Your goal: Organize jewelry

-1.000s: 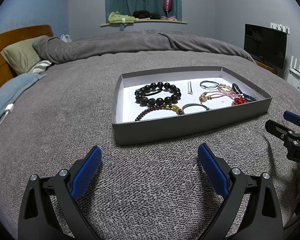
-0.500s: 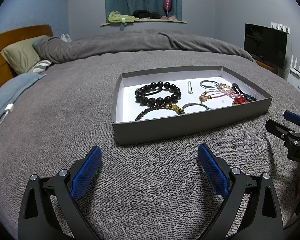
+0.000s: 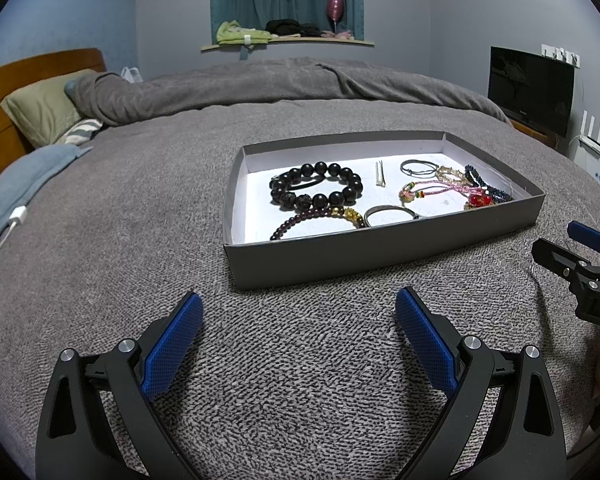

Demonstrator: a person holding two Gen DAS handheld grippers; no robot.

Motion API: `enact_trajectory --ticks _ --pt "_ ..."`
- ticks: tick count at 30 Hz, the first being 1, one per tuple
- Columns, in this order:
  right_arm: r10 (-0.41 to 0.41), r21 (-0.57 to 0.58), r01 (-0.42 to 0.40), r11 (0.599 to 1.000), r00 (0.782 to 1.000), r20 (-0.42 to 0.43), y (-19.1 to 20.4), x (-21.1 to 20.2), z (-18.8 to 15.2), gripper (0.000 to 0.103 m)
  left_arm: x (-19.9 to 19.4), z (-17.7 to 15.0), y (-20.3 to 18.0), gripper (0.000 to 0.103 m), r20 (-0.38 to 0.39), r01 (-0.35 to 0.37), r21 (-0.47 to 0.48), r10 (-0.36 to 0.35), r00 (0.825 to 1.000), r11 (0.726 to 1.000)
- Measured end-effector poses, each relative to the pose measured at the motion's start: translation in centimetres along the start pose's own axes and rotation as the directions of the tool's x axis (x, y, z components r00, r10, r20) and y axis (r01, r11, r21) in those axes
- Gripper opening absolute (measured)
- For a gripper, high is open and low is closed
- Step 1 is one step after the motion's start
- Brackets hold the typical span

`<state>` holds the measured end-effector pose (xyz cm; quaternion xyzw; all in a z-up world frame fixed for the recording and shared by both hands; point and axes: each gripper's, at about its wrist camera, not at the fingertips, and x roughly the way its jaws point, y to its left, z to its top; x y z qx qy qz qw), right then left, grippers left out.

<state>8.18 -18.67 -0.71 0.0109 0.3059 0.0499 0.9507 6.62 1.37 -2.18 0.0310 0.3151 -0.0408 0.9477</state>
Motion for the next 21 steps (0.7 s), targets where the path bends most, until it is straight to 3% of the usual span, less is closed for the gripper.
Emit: enact_trajectory --ticks 21 --pt "-0.001 0.001 0.001 1.000 1.000 -0.002 -0.02 0.05 -0.02 0.098 0.58 0.09 0.11 0.096 -0.031 0.004 -0.010 -0.005 0.999 1.000"
